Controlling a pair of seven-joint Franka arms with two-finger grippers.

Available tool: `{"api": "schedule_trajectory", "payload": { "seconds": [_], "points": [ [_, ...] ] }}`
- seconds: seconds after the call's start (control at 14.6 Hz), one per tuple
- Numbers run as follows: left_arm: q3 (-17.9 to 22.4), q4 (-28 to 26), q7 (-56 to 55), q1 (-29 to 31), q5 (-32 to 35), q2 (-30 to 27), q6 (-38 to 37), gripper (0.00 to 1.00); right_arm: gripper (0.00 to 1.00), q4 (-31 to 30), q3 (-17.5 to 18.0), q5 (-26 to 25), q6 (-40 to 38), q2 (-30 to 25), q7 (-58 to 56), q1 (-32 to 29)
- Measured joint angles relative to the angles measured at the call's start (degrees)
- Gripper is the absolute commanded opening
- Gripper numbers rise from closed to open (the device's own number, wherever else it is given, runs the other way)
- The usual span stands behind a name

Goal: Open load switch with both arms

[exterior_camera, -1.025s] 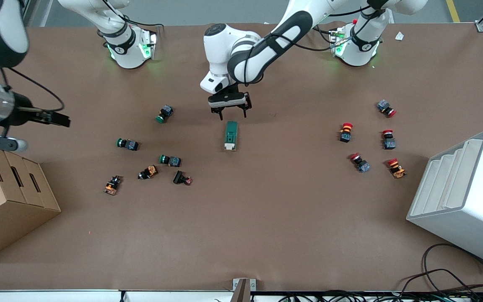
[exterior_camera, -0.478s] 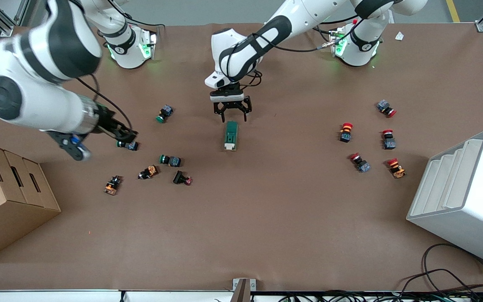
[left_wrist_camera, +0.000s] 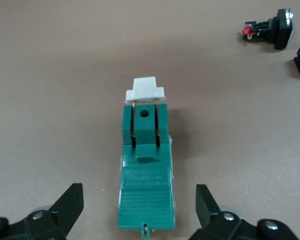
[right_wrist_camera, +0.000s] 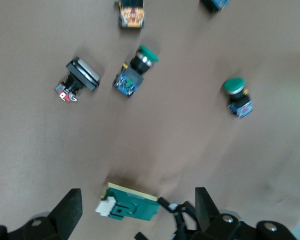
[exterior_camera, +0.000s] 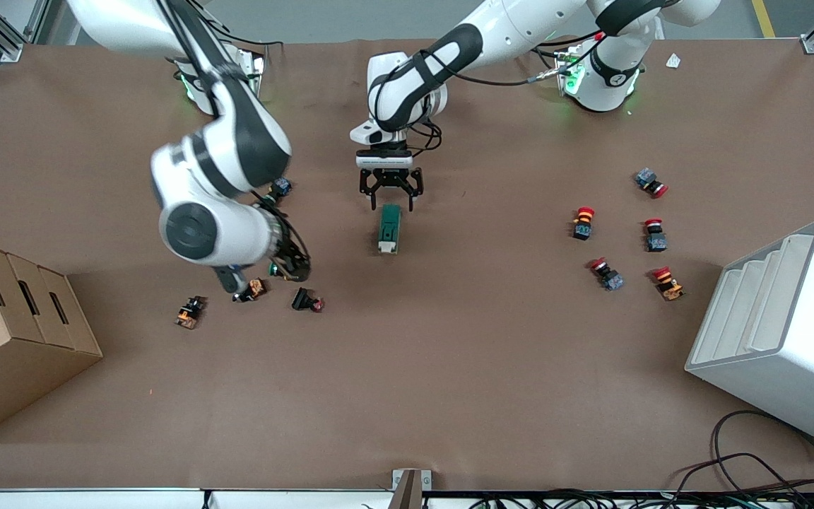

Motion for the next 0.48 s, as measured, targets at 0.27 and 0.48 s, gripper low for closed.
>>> {"api": "schedule_trajectory", "payload": {
  "seconds": [0.27,0.48],
  "points": [
    [0.1,-0.1,-4.5,-0.1,5.2,3.2,-0.1,0.99,1.00,5.8,0.0,0.7,6.1,10.0,9.2,4.8],
    [0.1,0.0,-4.7,-0.1,5.4,3.2,-0.1,0.99,1.00,6.2,0.0,0.7,11.1,14.3,14.2,8.2]
  ]
}}
